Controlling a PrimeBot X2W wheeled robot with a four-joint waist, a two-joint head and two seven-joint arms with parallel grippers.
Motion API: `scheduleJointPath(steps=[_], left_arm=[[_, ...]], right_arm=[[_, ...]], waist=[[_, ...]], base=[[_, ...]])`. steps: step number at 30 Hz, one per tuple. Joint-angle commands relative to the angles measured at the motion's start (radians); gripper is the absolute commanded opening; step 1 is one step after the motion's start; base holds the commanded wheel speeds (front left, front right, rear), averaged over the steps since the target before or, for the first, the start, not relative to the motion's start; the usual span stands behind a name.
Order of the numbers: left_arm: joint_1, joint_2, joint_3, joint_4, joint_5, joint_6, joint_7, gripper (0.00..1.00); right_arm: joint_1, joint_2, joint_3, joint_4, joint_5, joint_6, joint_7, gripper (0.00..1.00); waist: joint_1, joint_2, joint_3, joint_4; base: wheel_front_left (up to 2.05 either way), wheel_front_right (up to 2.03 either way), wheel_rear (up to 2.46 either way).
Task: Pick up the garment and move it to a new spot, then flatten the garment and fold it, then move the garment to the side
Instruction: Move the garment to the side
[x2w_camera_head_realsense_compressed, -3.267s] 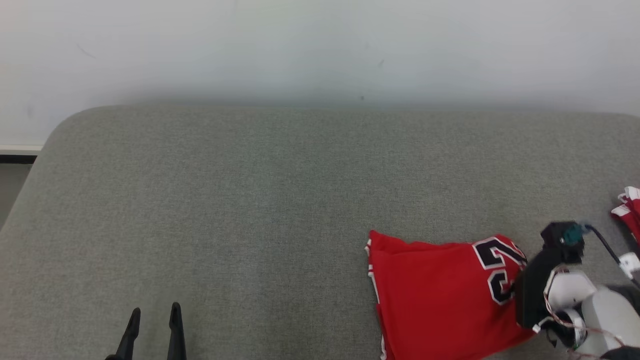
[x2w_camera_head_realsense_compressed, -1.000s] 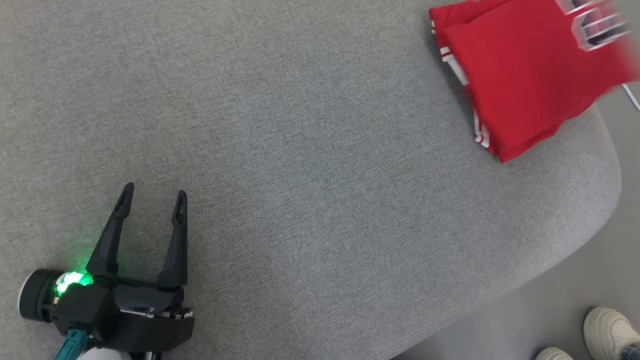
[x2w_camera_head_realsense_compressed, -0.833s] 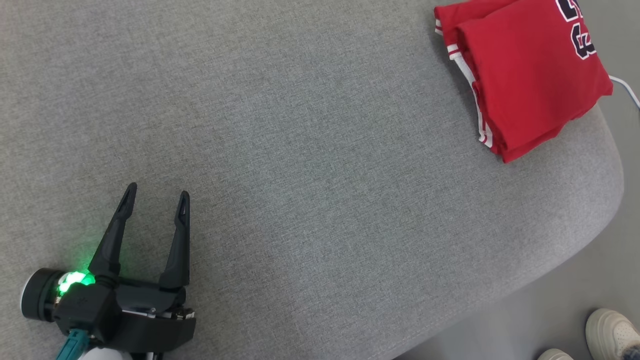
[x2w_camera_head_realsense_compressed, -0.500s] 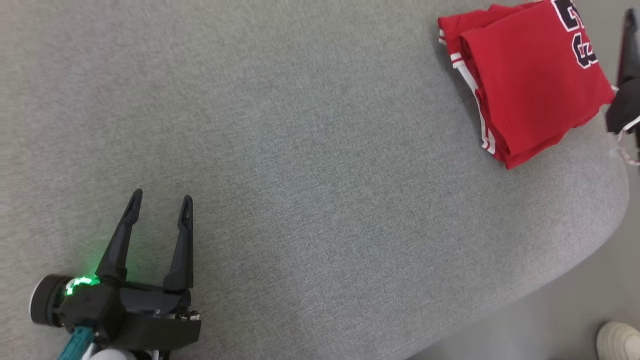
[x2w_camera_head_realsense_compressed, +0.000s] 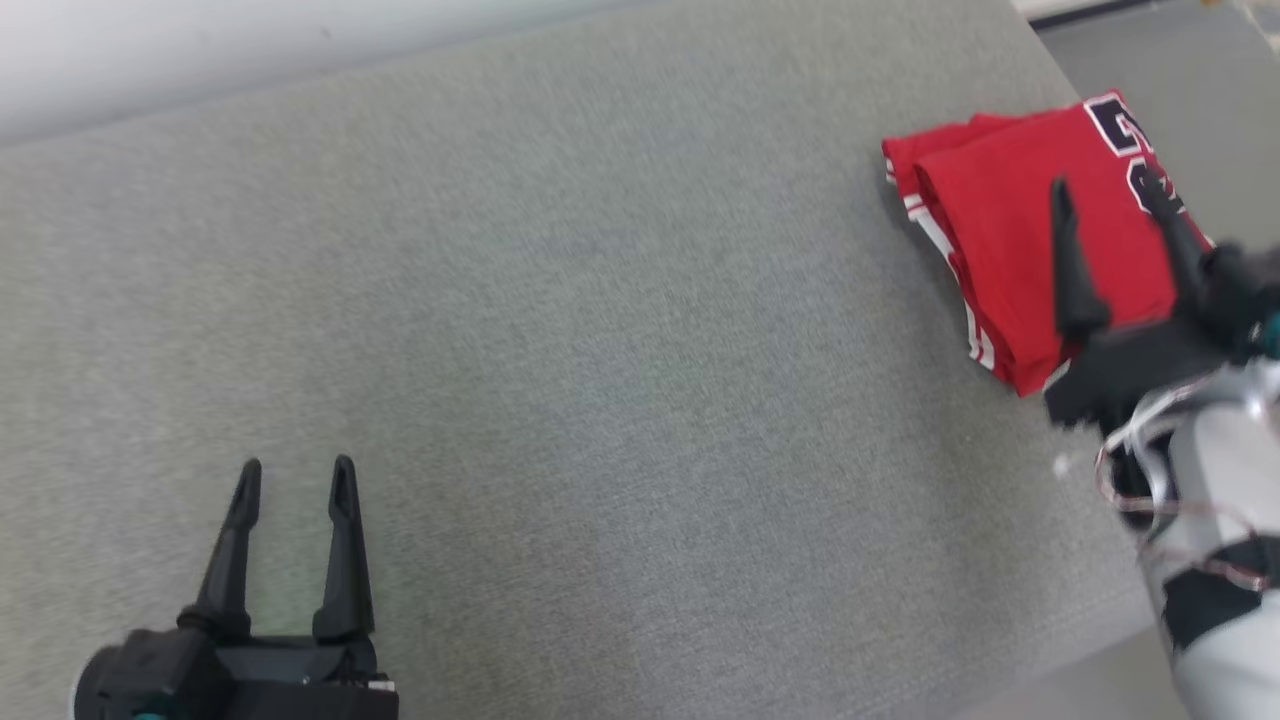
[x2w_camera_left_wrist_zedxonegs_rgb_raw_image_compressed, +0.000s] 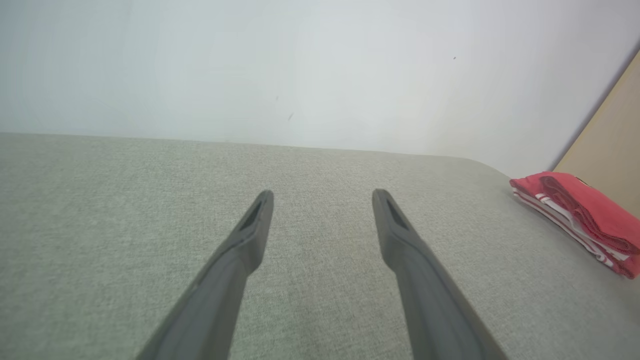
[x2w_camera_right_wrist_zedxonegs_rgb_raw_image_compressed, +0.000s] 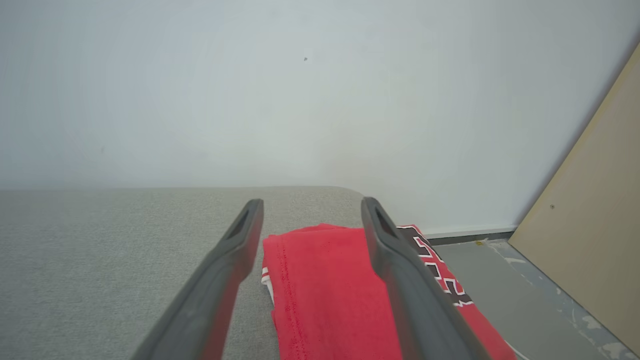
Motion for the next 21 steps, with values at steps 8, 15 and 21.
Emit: scheduleJointPath(steps=[8,15,21], left_arm=[[0.068,-0.034,0.035,0.052,-0.015,0.033,-0.002,1.00],[0.109,-0.042,0.059,0.094,-0.010,0.036,-0.002,1.00],[0.137,-0.046,0.087,0.134,0.010,0.050,-0.002,1.00]], right_arm=[[0.264,-0.014,0.031,-0.165,0.129,0.000,0.027,1.00],[0.409,0.026,0.038,-0.246,0.161,0.000,0.041,1.00],[0.500,0.053,0.040,-0.266,0.159,0.000,0.057,1.00]], waist=[[0.0000,-0.0001,-0.171,0.124],[0.0000,-0.0001,-0.237,0.160],[0.0000,-0.0001,-0.288,0.193]], base=[[0.00,0.00,0.00],[0.00,0.00,0.00],[0.00,0.00,0.00]])
